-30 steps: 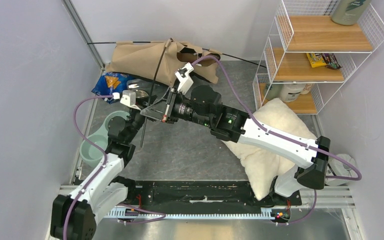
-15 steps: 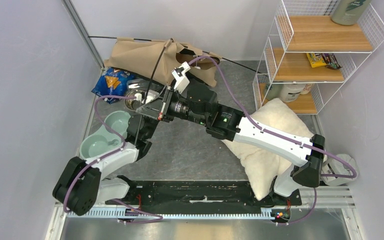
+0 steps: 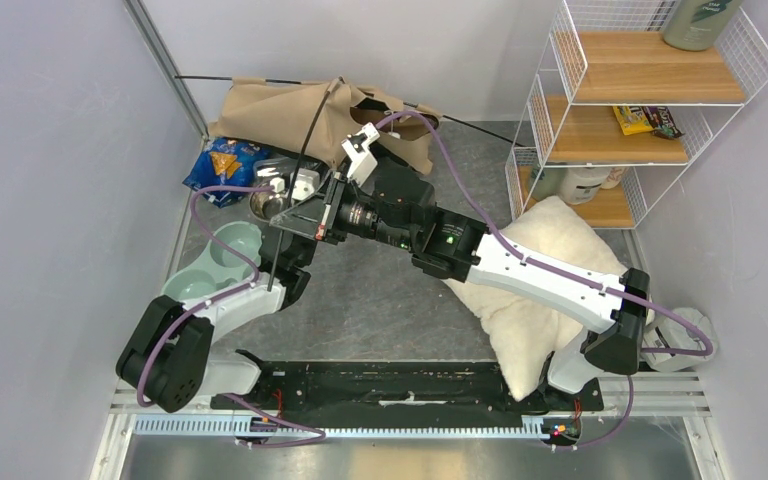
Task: Set up the pet tent
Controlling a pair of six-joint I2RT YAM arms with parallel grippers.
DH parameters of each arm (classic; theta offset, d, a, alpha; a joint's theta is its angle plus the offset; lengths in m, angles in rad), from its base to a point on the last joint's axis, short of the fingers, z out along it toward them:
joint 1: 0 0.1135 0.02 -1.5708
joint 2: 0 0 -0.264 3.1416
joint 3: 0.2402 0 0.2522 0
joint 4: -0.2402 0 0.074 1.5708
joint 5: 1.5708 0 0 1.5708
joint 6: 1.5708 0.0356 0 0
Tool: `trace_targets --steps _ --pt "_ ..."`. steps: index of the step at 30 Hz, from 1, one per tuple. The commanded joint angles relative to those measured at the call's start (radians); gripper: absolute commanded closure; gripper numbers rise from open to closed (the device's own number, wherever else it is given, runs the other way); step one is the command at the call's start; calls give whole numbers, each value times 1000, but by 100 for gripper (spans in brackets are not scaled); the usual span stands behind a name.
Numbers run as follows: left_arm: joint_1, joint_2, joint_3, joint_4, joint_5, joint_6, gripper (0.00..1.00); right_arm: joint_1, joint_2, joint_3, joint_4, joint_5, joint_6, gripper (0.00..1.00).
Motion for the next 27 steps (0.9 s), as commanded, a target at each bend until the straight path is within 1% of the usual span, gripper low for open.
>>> trace_targets --steps 1,4,9,10,13,22,27 --pt "-5 6 33 80 -39 42 53 -15 9 55 57 7 -33 100" --pt "-5 7 28 78 -31 42 59 -14 9 56 59 8 -31 100" --pt "-4 4 25 72 -21 30 72 -15 10 57 65 8 -28 100" --pt "-3 4 26 69 -19 26 76 -15 11 55 65 7 -28 100" --pt "-4 0 25 54 9 21 97 -15 4 50 66 17 -28 100" --pt "-3 -32 1 27 69 -19 98 -18 -25 23 57 56 -75 100" --pt "-2 -99 -32 -44 110 -55 98 -19 -75 -55 88 107 -137 100"
